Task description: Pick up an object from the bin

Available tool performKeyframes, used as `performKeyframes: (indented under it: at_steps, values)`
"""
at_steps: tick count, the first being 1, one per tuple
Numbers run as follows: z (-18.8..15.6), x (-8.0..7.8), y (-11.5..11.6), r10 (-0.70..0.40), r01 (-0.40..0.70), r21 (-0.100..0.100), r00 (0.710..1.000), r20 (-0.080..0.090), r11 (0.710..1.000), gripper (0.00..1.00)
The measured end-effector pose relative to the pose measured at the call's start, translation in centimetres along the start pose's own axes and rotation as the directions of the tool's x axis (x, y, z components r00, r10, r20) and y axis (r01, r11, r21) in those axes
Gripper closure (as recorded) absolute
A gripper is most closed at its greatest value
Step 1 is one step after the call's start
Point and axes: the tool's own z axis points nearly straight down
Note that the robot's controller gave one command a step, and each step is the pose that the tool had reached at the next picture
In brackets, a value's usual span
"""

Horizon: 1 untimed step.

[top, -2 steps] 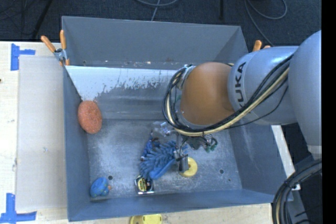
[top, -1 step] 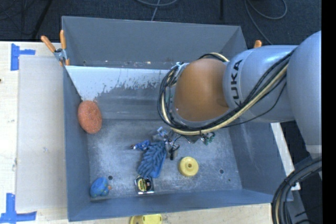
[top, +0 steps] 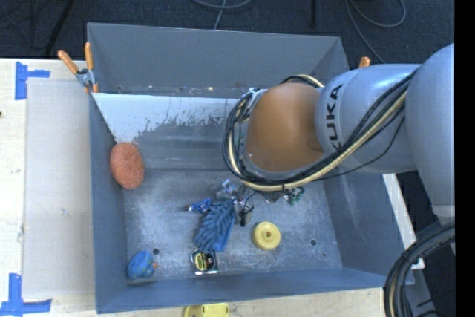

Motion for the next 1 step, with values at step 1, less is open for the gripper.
performKeyframes:
  at_steps: [1]
  values:
    - [-15.15, -2.58, 0.52, 0.014, -0.014, -0.003, 1.0, -0.009, 1.0, 1.0]
